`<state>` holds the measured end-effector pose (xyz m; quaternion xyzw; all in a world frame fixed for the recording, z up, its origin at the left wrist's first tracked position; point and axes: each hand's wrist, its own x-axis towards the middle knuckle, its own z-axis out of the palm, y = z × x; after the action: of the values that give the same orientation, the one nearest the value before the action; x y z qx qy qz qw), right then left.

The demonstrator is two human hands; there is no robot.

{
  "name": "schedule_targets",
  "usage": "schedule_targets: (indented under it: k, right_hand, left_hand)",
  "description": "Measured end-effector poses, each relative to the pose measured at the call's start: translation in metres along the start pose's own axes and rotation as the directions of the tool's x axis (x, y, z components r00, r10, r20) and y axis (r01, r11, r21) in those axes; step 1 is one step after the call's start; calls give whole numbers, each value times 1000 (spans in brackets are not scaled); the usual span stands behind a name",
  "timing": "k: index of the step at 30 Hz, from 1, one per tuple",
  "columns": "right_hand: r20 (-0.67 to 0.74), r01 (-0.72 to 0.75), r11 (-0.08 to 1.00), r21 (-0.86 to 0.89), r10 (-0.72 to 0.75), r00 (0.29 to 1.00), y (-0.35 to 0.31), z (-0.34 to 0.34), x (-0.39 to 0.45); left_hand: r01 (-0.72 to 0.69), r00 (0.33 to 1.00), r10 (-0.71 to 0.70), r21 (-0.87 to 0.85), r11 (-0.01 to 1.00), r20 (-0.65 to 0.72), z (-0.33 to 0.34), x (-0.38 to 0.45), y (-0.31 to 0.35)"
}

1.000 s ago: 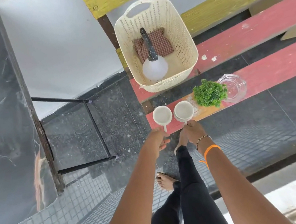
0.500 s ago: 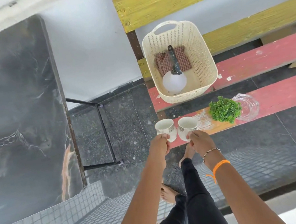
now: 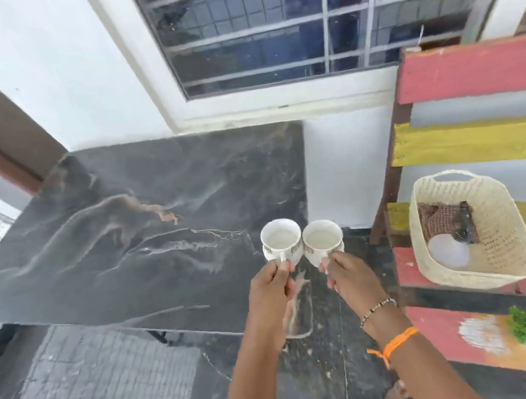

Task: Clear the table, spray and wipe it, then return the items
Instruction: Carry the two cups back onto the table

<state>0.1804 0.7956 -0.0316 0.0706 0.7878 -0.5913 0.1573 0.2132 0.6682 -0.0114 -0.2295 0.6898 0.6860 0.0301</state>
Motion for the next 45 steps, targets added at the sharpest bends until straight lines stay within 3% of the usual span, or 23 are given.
schedule_targets:
  k: [7,13,17,26,33,41,45]
  right_hand:
    - [215,176,984,13,-175,961,-86,101,9]
    - [335,288,957,30,-281,899,-137,190,21]
    - [384,299,953,38,-290,877,-162,252,36]
    - [363,315,949,-17,-288,886,-217,377,91]
    - [376,232,972,-36,-202,904,-238,444,132]
    - [228,139,990,-34,-128,965,-253,542,199]
    - [142,94,994,-52,-85,986,-270,607,244]
  left_hand:
    - [-186,953,178,-12,982,-246,-119,-2,45]
    - [-230,880,201,-16,973,-430,-211,11,56]
    - [-202,860,166,-22,979,-482,-271,34,57]
    - [-123,886,112,5,992,-450,-391,105,83]
    - [-119,907,113,10,993,-405,-462,167,98]
    - [-80,965,66,-47,996,-254,-537,281,100]
    - [-99,980,103,33,995,-168,-600,353,104]
